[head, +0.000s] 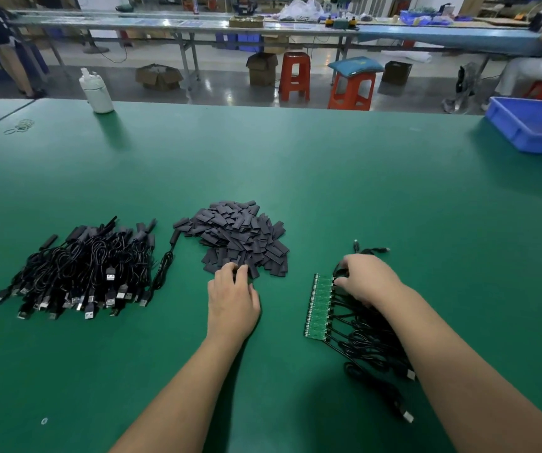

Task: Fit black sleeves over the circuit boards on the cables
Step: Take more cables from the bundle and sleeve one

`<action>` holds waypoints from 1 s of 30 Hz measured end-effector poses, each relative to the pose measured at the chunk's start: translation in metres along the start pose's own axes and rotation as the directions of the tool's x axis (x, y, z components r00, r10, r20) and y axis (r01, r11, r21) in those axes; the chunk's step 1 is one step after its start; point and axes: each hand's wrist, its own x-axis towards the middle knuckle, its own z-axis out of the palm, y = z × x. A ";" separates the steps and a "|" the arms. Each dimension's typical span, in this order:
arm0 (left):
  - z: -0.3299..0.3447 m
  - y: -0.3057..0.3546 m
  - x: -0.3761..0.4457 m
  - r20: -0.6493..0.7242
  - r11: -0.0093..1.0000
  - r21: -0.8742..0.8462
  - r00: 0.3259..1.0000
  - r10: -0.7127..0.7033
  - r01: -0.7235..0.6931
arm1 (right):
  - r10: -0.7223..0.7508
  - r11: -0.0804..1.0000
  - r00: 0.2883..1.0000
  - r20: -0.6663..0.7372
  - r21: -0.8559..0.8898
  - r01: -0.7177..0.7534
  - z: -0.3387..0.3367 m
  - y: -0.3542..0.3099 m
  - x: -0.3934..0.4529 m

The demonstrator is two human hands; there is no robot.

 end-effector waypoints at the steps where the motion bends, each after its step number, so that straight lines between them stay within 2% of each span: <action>1: 0.000 0.000 0.000 -0.002 1.000 0.002 1.000 0.003 -0.003 | -0.131 0.984 0.990 -0.045 -0.129 0.125 -0.003 0.001 0.002; 3: 0.000 0.000 0.000 -0.006 1.000 0.004 1.000 0.008 -0.008 | -0.371 0.905 0.927 0.057 -0.202 0.375 -0.004 -0.002 0.003; 5: -0.001 0.000 -0.001 -0.006 1.000 0.004 1.000 0.016 -0.016 | -0.466 0.830 0.860 0.208 -0.235 0.506 0.001 -0.009 0.006; 7: -0.001 0.000 -0.001 -0.004 1.000 0.003 1.000 0.018 -0.018 | -0.444 0.810 0.851 0.281 -0.280 0.515 0.006 -0.014 0.009; 12: -0.001 -0.001 0.000 -0.001 1.000 0.007 1.000 0.021 -0.021 | -0.318 0.772 0.905 0.284 -0.477 0.421 -0.007 -0.024 0.005; 15: 0.001 -0.001 0.000 -0.004 0.999 0.013 1.000 0.030 -0.030 | -0.189 0.804 0.912 0.363 -0.476 0.356 -0.021 -0.022 0.001; 18: 0.001 -0.001 0.000 -0.010 0.999 0.004 0.999 0.034 -0.034 | -0.210 0.826 0.891 0.401 -0.415 0.382 -0.033 -0.018 -0.006; 22: 0.001 0.000 0.000 -0.017 1.000 0.001 1.000 0.018 -0.018 | -0.369 0.874 0.907 0.203 -0.255 0.413 -0.051 0.001 -0.026; 26: 0.002 -0.001 0.001 -0.017 1.000 -0.007 1.000 0.027 -0.027 | -0.428 0.896 0.903 -0.027 -0.147 0.420 -0.087 0.024 -0.053; 30: 0.002 -0.002 0.001 -0.063 0.997 -0.011 0.995 0.076 -0.077 | -0.459 0.882 0.879 -0.131 0.050 0.468 -0.114 0.043 -0.086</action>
